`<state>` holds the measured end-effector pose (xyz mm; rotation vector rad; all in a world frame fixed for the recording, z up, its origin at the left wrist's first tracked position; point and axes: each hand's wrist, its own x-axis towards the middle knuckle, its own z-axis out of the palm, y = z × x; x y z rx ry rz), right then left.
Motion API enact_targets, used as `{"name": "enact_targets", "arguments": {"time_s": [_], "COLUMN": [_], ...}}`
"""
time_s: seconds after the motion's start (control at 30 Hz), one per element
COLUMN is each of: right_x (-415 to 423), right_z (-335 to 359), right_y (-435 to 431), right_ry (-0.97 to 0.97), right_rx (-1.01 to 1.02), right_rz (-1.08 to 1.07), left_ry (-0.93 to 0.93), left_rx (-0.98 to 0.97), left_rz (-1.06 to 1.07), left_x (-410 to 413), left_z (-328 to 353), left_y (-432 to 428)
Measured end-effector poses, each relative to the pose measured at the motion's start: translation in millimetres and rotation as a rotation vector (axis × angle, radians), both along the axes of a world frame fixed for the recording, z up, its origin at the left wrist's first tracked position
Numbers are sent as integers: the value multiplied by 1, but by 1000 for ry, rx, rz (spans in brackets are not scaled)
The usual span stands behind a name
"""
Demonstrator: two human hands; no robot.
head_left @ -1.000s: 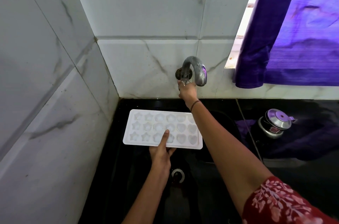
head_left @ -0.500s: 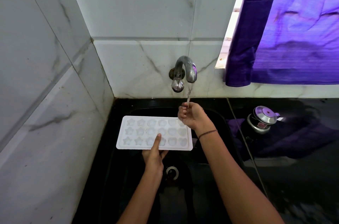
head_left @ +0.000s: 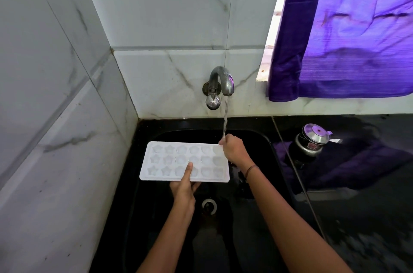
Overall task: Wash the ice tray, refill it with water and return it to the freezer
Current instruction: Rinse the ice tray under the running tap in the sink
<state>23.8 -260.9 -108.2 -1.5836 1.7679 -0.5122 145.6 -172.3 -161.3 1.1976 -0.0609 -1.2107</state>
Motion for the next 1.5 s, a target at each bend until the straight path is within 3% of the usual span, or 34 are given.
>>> {"name": "enact_targets", "arguments": {"time_s": [0.23, 0.37, 0.8, 1.07, 1.5], "right_x": [-11, -15, -18, -21, -29], "right_z": [-14, -14, -19, -14, -15], "right_y": [14, 18, 17, 25, 32], "right_ry": [576, 715, 708, 581, 666], "right_rx": [-307, -376, -360, -393, -398], "right_rz": [274, 308, 324, 218, 233], "left_ry": [-11, -22, -119, -85, -8], "left_rx": [-2, -9, 39, 64, 59], "left_rz": [22, 23, 36, 37, 20], "left_x": [2, 2, 0, -5, -12], "left_z": [5, 5, -7, -1, 12], "left_y": [-8, -11, -17, -27, -37]}}
